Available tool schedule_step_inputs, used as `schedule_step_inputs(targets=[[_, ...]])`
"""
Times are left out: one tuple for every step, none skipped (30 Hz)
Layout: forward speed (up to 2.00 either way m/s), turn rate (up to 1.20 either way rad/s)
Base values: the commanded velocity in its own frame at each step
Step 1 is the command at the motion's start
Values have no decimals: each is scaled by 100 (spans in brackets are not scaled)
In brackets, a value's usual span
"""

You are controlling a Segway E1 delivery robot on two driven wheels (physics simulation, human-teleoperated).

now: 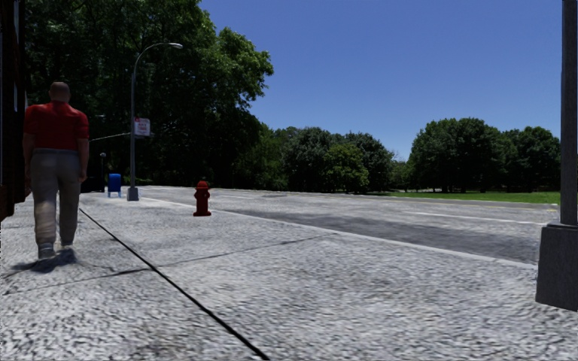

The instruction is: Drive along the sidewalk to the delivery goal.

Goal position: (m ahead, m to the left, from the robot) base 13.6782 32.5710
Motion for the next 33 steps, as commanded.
schedule_step_inputs(targets=[[200, 0], [200, 0], [200, 5], [200, 5], [200, 14], [200, 21], [200, 25], [200, 25], [200, 31], [200, 36], [200, 39], [200, 39], [200, 43], [200, 45], [200, 45], [200, 46], [200, 46], [200, 47], [200, 47], [200, 48], [200, 49], [200, 50], [200, 50], [200, 50], [200, 50], [200, 50], [200, 50], [200, 50], [200, 50], [200, 50], [200, 50], [200, 50], [200, 50]])
